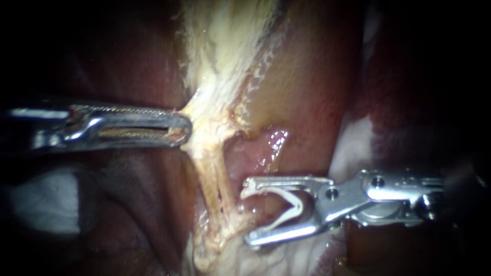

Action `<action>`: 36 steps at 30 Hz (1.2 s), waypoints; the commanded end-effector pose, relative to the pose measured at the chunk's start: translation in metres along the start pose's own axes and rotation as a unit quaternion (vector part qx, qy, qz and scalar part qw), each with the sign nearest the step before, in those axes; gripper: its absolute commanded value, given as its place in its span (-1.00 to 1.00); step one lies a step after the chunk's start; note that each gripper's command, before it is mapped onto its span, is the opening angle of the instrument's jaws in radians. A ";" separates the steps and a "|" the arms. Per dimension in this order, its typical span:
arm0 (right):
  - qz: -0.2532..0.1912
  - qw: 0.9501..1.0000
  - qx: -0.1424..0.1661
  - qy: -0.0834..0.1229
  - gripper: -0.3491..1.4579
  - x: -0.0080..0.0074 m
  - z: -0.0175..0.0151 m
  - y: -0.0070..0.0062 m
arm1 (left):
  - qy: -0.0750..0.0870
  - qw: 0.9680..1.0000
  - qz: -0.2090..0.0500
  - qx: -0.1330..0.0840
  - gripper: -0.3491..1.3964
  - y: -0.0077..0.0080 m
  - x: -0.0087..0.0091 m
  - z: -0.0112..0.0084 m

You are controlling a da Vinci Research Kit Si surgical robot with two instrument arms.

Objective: Clipping first clip left tube

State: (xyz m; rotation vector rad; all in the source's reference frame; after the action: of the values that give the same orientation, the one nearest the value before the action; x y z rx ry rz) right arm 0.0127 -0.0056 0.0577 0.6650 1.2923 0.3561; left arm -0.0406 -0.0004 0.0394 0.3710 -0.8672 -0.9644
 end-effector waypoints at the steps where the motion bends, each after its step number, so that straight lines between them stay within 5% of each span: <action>1: 0.000 1.000 0.002 -0.003 0.05 -0.0004 0.0006 0.0002 | 0.000 1.000 0.000 0.000 -1.00 -0.0001 0.0000 0.0000; 19: 0.011 1.000 0.011 -0.010 0.05 -0.0043 0.0046 0.0033 | 0.000 1.000 -0.003 -0.003 -1.00 -0.0015 -0.0003 -0.0012; 29: 0.010 1.000 0.013 -0.009 0.05 -0.0041 0.0050 0.0032 | 0.000 1.000 -0.002 -0.002 -1.00 -0.0013 -0.0003 -0.0012; 36: 0.012 1.000 0.017 -0.009 0.05 -0.0033 0.0049 0.0019 | 0.000 1.000 -0.002 -0.001 -1.00 -0.0003 -0.0001 -0.0011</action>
State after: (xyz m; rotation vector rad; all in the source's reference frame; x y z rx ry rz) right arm 0.0168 -0.0074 0.0620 0.7122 1.2765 0.3484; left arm -0.0399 -0.0004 0.0386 0.3695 -0.8649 -0.9682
